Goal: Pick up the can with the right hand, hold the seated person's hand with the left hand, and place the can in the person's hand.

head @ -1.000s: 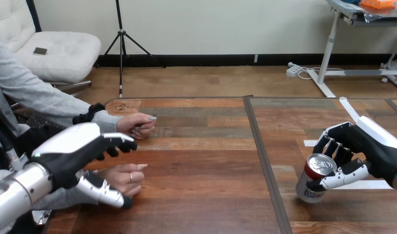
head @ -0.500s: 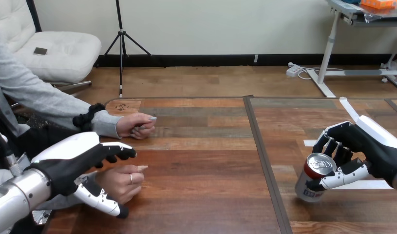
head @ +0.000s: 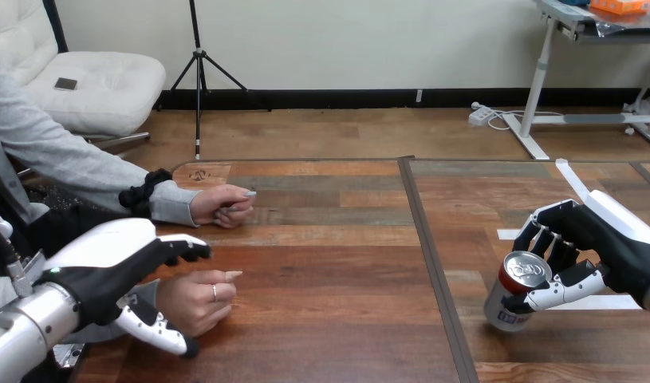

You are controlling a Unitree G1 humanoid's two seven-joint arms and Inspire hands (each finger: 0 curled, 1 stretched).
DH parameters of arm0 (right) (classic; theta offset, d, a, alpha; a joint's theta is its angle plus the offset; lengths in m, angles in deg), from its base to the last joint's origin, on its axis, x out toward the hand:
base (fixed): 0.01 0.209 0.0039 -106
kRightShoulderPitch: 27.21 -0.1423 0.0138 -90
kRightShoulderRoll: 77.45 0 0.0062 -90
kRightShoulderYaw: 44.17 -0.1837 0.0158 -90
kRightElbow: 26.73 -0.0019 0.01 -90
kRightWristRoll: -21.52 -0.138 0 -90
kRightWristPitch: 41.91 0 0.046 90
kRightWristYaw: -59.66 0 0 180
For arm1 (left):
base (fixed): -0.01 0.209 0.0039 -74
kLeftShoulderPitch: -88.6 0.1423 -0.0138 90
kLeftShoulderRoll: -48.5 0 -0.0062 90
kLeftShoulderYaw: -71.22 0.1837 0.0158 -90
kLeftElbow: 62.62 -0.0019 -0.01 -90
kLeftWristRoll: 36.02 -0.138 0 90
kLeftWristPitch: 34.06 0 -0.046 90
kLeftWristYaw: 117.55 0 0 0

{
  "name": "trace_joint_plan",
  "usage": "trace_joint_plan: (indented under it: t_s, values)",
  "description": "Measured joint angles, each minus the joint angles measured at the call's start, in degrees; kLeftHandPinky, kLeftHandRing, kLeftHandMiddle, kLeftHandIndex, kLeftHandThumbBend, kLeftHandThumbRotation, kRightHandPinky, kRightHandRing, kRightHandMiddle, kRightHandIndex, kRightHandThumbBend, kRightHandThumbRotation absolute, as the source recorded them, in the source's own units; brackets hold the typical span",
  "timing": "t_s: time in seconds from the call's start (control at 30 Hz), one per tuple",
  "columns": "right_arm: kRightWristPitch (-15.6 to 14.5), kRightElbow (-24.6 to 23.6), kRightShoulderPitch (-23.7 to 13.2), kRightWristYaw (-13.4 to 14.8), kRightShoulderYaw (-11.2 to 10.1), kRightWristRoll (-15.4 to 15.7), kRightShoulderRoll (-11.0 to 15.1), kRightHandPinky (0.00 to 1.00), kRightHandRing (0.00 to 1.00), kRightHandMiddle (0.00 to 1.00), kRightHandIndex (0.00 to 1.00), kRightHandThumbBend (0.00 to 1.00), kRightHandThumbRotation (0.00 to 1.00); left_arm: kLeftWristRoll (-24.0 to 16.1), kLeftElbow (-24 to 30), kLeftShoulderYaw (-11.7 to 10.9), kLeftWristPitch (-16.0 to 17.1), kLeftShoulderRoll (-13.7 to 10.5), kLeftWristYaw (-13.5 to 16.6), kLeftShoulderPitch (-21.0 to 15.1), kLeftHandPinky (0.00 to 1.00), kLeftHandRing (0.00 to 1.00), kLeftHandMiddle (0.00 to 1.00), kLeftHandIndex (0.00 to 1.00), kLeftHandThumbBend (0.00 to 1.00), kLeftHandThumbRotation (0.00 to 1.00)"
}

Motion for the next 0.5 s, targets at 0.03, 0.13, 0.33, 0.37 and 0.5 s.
trace_joint_plan:
  t_s: [0.03,0.13,0.33,0.37,0.5]
  values:
    - [0.00,0.01,0.00,0.00,0.00,0.00,0.00,0.29,0.32,0.37,0.41,0.85,0.00,-0.78,-0.18,0.04,0.27,-0.01,0.82,0.03,0.74,0.79,0.81,0.80,1.00,0.26]
    - [0.00,0.01,0.00,0.00,0.00,0.00,0.00,0.29,0.32,0.37,0.41,0.85,0.00,-3.56,-0.78,0.07,0.88,-0.02,3.59,0.05,0.74,0.78,0.80,0.79,1.00,0.27]
    - [0.01,0.01,0.00,0.01,0.00,-0.01,0.00,0.28,0.31,0.36,0.41,0.86,0.00,-8.84,-1.36,0.10,0.36,-0.05,7.27,0.05,0.75,0.78,0.80,0.79,1.00,0.25]
    - [0.04,0.01,0.00,0.01,0.00,-0.01,0.00,0.28,0.31,0.36,0.41,0.86,0.00,-9.64,-1.51,0.12,0.19,-0.05,7.82,0.05,0.75,0.78,0.80,0.79,1.00,0.25]
    - [0.35,0.02,0.00,0.01,-0.03,-0.08,0.00,0.27,0.30,0.35,0.41,0.86,0.00,-12.03,-2.19,0.18,-0.34,-0.05,9.61,0.05,0.74,0.77,0.79,0.78,1.00,0.23]
